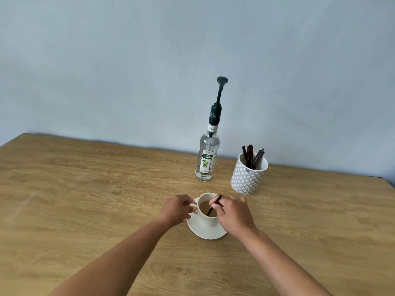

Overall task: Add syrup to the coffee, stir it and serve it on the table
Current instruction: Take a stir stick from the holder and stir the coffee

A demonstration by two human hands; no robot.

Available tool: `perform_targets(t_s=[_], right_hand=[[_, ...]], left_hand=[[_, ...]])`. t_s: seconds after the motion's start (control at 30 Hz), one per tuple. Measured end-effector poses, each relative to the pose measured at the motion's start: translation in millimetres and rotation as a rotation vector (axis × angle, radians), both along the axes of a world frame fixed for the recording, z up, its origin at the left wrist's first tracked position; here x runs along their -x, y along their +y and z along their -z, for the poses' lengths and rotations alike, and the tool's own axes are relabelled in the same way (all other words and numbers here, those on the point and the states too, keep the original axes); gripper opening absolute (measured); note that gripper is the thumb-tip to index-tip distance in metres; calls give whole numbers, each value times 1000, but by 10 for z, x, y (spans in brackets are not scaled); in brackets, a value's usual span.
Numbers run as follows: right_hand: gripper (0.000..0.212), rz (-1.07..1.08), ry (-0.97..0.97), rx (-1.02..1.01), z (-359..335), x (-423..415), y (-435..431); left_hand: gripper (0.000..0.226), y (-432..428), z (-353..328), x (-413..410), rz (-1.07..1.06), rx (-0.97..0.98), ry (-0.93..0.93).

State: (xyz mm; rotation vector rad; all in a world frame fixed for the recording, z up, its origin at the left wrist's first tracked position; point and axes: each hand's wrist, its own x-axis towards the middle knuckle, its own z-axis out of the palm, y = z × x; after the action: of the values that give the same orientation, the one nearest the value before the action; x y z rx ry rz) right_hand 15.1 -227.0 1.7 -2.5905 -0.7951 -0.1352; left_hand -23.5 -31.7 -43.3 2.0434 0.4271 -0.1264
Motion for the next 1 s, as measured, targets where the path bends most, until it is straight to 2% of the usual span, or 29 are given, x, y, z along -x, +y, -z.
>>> perform_targets(t_s=[0.27,0.57,0.77,1.0], right_hand=[[18,54,-22,64,-55,-39,-2],[18,28,37,17,-51,-30,75],[16,74,-51,70,-75,-45,0],[13,39,41,-56,-33,12,4]], left_hand=[[7,6,-24,-8,9,2,4],[8,17,-32,-12,25,0,7],[8,8,-39,-18,12,25,17],[7,3,-40,-4,4,22,11]])
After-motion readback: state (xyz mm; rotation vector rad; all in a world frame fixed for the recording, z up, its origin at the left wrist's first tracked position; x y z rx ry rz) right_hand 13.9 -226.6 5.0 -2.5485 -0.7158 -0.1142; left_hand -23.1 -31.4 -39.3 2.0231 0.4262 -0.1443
